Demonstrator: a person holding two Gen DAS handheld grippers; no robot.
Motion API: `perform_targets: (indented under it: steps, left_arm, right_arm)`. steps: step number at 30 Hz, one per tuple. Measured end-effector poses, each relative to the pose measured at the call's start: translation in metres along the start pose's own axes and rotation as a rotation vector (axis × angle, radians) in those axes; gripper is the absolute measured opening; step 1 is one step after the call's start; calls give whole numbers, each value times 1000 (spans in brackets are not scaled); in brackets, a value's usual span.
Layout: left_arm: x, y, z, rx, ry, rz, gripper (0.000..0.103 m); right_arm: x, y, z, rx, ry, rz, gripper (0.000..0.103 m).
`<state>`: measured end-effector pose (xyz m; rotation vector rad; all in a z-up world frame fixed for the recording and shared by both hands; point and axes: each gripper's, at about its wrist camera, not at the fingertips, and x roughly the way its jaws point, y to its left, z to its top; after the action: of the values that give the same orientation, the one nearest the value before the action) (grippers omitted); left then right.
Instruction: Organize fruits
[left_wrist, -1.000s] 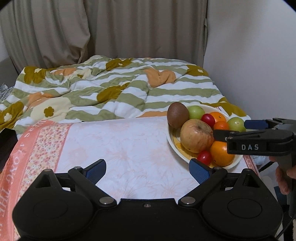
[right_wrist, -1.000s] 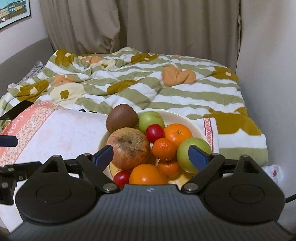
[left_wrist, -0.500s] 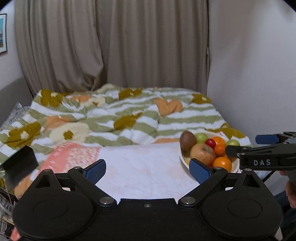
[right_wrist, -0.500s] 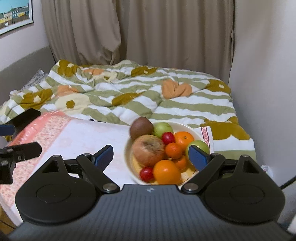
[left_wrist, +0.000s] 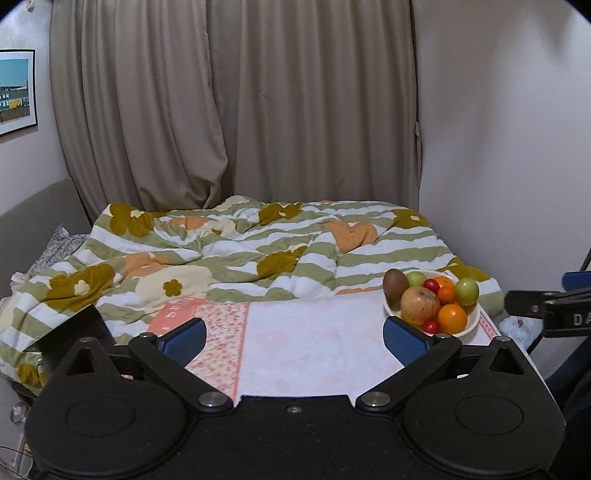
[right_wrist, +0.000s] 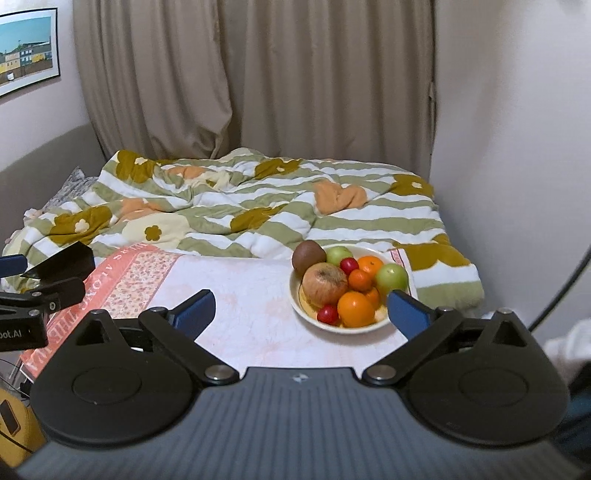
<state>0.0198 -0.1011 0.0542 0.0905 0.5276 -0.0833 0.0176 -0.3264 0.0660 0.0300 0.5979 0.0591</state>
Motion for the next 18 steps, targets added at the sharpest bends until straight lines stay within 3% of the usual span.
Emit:
perform_targets:
  steps: [8,18]
  left_arm:
    - [-11,15,-9,-26,23,-6,103]
    - [-15,18,-12,-23,19,-3,103]
  right_arm:
    - [-21,10,-24,15,42,-49,103]
    - [-23,13,-28,32,58,-74,103]
